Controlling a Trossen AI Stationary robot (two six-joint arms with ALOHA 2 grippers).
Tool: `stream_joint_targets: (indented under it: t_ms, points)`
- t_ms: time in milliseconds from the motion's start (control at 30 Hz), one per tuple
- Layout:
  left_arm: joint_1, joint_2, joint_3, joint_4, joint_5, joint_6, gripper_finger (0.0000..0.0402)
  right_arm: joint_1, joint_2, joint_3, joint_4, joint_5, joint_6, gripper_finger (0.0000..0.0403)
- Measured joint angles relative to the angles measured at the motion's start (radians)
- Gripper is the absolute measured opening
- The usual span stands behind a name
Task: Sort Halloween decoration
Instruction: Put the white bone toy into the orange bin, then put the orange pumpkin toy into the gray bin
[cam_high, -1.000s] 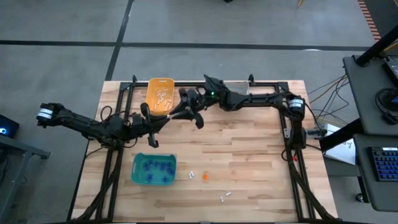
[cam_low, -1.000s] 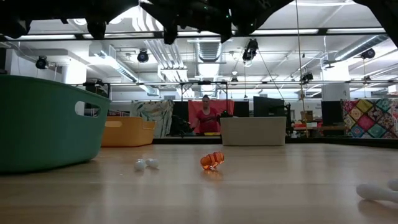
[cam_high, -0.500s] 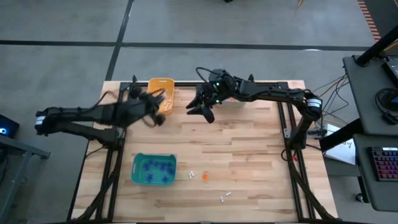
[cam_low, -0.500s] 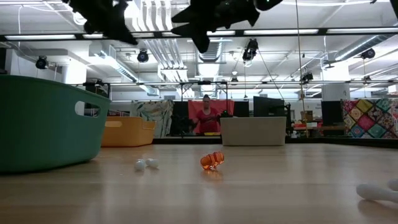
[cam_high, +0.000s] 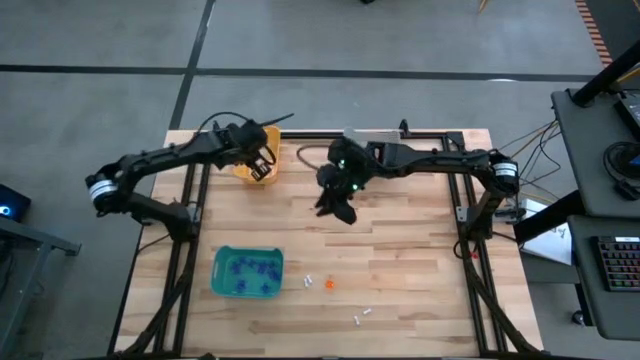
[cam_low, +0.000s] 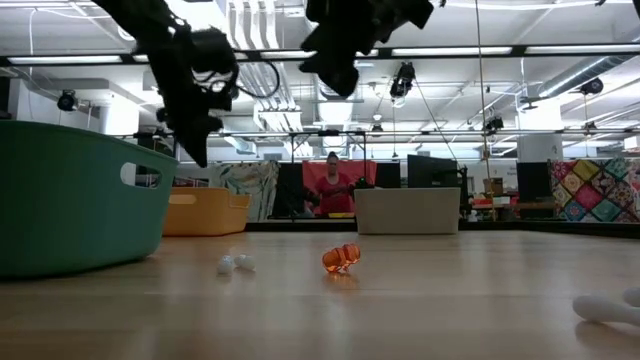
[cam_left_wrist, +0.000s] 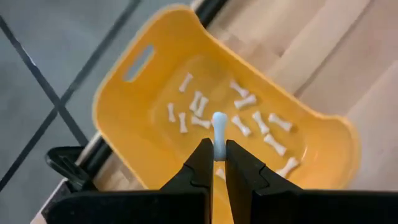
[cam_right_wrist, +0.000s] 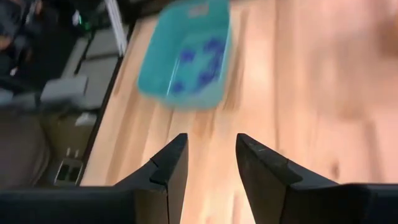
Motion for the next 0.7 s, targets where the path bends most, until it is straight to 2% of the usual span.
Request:
stream_joint_targets:
  t_ms: [200,300,500,700]
  points:
    - [0.002,0.094,0.004,0.002,0.002,0.056,0.0001,0.059,0.000,-0.017,-0.131,0.054,-0.009,0.0123]
    - [0.003,0.129,0.005,0.000,-0.036,0.058,0.0014,0.089,0.000,-0.034,-0.144,0.073,-0.002,0.0124]
    - [0.003,0.150,0.005,0.001,-0.061,0.059,0.0067,0.131,0.000,-0.090,-0.144,0.076,0.025,0.0122]
    - [-0.001,0.112,0.005,0.000,-0.062,0.018,0.0118,0.160,0.000,-0.165,-0.079,0.078,0.085,0.0115]
